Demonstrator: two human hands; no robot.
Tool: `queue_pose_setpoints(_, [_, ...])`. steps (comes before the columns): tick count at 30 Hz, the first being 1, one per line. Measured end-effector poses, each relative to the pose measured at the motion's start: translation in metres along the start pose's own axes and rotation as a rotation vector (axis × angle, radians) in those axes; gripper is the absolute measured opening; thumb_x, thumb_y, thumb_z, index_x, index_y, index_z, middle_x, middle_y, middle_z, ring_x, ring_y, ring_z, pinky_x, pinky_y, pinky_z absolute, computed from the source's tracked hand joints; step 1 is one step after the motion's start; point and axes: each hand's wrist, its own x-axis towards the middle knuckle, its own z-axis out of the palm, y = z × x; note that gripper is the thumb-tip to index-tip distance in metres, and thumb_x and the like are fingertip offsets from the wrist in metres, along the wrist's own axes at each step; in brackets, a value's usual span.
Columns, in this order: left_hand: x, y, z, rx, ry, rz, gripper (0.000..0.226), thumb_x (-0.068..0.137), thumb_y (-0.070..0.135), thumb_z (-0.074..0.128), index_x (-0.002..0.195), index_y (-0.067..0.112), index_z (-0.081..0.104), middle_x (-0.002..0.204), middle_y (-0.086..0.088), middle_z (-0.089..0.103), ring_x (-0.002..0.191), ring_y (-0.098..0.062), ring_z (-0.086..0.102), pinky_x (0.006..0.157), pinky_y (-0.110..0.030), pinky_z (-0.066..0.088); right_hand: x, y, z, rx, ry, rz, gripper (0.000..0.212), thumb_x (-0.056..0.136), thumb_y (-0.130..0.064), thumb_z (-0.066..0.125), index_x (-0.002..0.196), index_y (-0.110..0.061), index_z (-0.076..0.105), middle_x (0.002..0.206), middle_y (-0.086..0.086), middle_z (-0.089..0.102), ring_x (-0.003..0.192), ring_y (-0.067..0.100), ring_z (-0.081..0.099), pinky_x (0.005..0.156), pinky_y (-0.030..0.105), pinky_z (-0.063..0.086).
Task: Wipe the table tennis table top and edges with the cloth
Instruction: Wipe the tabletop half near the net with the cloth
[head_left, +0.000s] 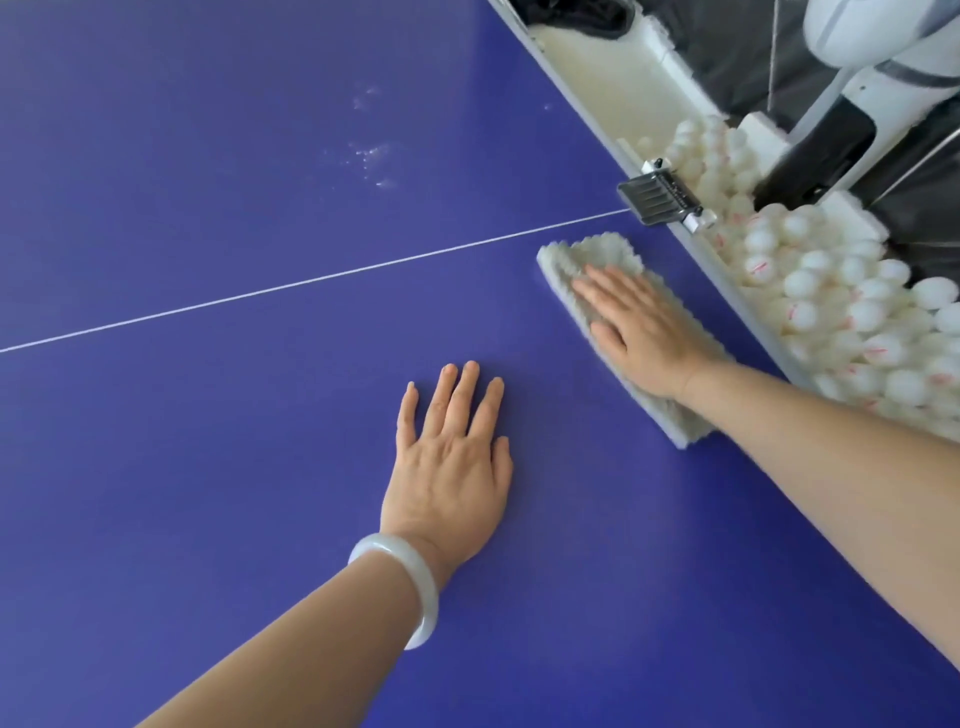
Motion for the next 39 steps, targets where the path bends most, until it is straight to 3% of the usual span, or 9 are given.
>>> queue_pose_setpoints(5, [0.0,0.001,-0.003,-0.022,0.0,-0.002,0.061,0.098,0.04,0.015,0.157,0.023,0.024,0.165,-0.001,0.014,0.153,-0.018,0.003,0.123,-0.048,0.002,0.051,-0.029,0.003,0.064,0.044,0.429,0.057,0.105,-0.033,0.023,0.16,-0.022,0.014,0.168,0.003,0.007,0.155,0.023,0.004,0.125,0.045,-0.001])
queue_pose_setpoints(11, [-0.001,0.001,-0.003,-0.019,-0.004,0.006,0.063,0.097,0.041,0.01,0.157,0.023,0.022,0.165,0.0,0.012,0.153,-0.017,0.003,0.124,-0.047,0.002,0.007,-0.038,0.003,0.006,-0.023,-0.197,0.055,0.104,-0.035,0.028,0.157,-0.022,0.028,0.165,0.0,0.022,0.153,0.019,0.016,0.125,0.043,0.009])
queue_pose_setpoints(15, [-0.002,0.0,-0.002,-0.022,0.012,-0.007,0.062,0.097,0.04,0.015,0.155,0.023,0.028,0.164,-0.001,0.019,0.153,-0.018,0.009,0.123,-0.049,0.007,0.018,0.041,-0.007,-0.025,0.032,0.329,0.053,0.107,-0.037,0.021,0.16,-0.026,0.016,0.168,0.0,0.012,0.154,0.019,0.009,0.125,0.045,0.006])
queue_pose_setpoints(21, [-0.001,0.003,-0.002,-0.03,0.017,-0.005,0.059,0.099,0.039,0.02,0.156,0.024,0.025,0.165,0.0,0.015,0.153,-0.017,0.005,0.124,-0.046,0.0,-0.001,0.007,-0.007,0.039,-0.001,0.588,0.056,0.106,-0.042,0.011,0.16,-0.032,0.005,0.169,-0.001,0.001,0.155,0.024,0.0,0.121,0.062,0.003])
queue_pose_setpoints(25, [-0.003,0.002,-0.001,-0.05,0.034,-0.009,0.056,0.102,0.036,0.028,0.156,0.023,0.025,0.165,0.0,0.016,0.153,-0.017,0.005,0.124,-0.045,-0.001,-0.093,-0.083,0.016,0.023,0.06,0.264,0.056,0.105,-0.04,0.016,0.159,-0.028,0.021,0.168,-0.001,0.015,0.155,0.023,0.009,0.121,0.062,0.008])
queue_pose_setpoints(28, [-0.004,0.002,0.0,-0.062,0.045,-0.005,0.056,0.101,0.036,0.031,0.155,0.023,0.028,0.164,-0.001,0.018,0.153,-0.017,0.007,0.123,-0.045,0.0,-0.164,-0.064,0.016,-0.005,-0.003,0.042,0.055,0.105,-0.039,0.022,0.158,-0.027,0.026,0.166,-0.004,0.02,0.154,0.017,0.013,0.124,0.053,0.011])
queue_pose_setpoints(32, [-0.003,0.002,0.001,-0.061,0.057,-0.012,0.055,0.1,0.036,0.03,0.154,0.022,0.029,0.164,-0.002,0.02,0.152,-0.019,0.009,0.123,-0.046,0.0,-0.2,0.009,0.003,-0.006,-0.019,0.536,0.055,0.105,-0.038,0.015,0.159,-0.03,0.011,0.168,0.0,0.011,0.155,0.02,0.007,0.124,0.052,0.01])
queue_pose_setpoints(35, [-0.002,0.003,0.001,-0.049,0.059,-0.006,0.055,0.101,0.035,0.029,0.154,0.021,0.028,0.164,-0.002,0.019,0.152,-0.019,0.008,0.123,-0.047,0.0,-0.193,-0.031,0.01,0.001,0.021,0.752,0.058,0.105,-0.04,0.015,0.161,-0.025,0.01,0.168,0.002,0.008,0.155,0.025,0.007,0.122,0.057,0.009])
queue_pose_setpoints(39, [-0.003,0.003,0.0,-0.015,0.037,0.01,0.055,0.102,0.035,0.025,0.156,0.02,0.023,0.165,-0.003,0.015,0.153,-0.021,0.005,0.123,-0.048,-0.001,-0.209,-0.147,0.03,0.029,0.072,0.3,0.055,0.104,-0.037,0.025,0.158,-0.025,0.026,0.166,0.001,0.02,0.154,0.025,0.015,0.118,0.065,0.016])
